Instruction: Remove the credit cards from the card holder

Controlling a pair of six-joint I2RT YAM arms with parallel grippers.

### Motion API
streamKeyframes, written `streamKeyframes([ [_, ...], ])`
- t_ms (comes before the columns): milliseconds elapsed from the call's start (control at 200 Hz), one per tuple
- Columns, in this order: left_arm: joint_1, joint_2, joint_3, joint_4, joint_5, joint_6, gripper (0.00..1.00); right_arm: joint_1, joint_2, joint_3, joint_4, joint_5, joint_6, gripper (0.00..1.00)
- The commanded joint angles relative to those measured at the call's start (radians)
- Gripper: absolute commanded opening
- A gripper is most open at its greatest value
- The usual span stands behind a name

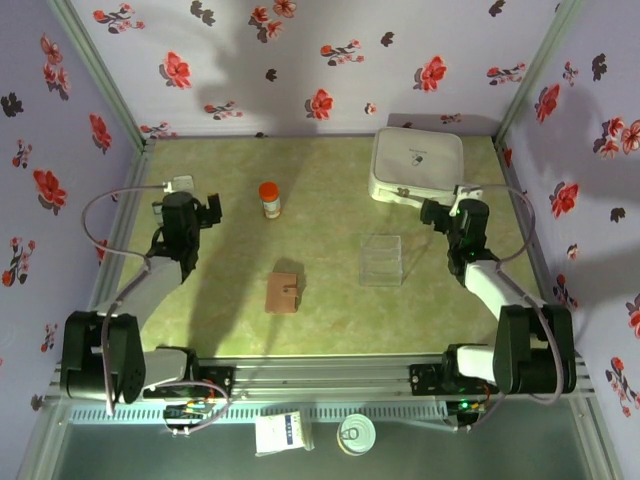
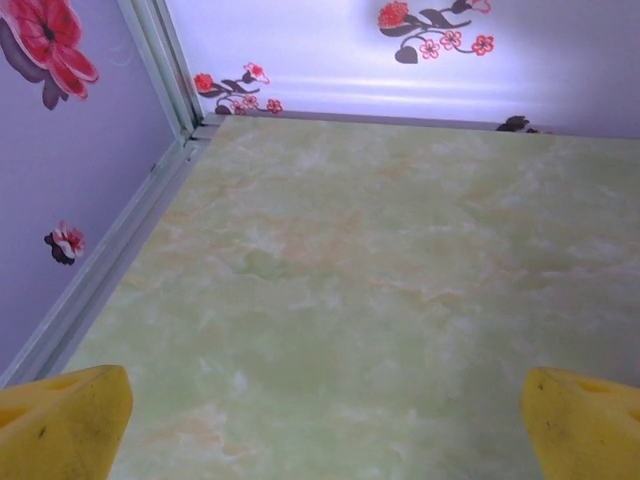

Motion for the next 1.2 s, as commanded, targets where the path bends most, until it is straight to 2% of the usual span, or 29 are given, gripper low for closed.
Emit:
streamKeyframes([
  [0,-0.032,-0.056,0.069,-0.343,0.029,-0.102,1.0,0.031,-0.039,0.065,-0.305,-0.076,0.092,0.94],
  [175,-0.035,-0.165,0.136,-0.555,0.198,-0.253,1.0,0.118,-0.043,0.139,-0.551,-0.109,0.162,0.85],
  [310,-0.035,-0.221,0.15,-0.631,0.336,-0.264,1.0,0.17,-0.032,0.182,-0.688,-0.125,0.207,0.77],
  [475,-0.035,-0.231,0.245,-0.778,0.352,-0.248,1.0,0.204,-0.007,0.229,-0.812,-0.169,0.222,0.58],
  [610,-0.034,-0.203,0.324,-0.864,0.352,-0.151,1.0,0.221,-0.007,0.225,-0.851,-0.199,0.205,0.54],
  [710,-0.034,-0.189,0.308,-0.854,0.321,-0.062,1.0,0.223,0.0,0.208,-0.836,-0.231,0.202,0.49],
  [890,-0.034,-0.195,0.235,-0.795,0.313,0.001,1.0,0.236,0.033,0.216,-0.846,-0.234,0.21,0.37],
  [1195,-0.035,-0.172,0.242,-0.799,0.309,-0.008,1.0,0.25,0.115,0.264,-0.841,-0.181,0.204,0.27],
])
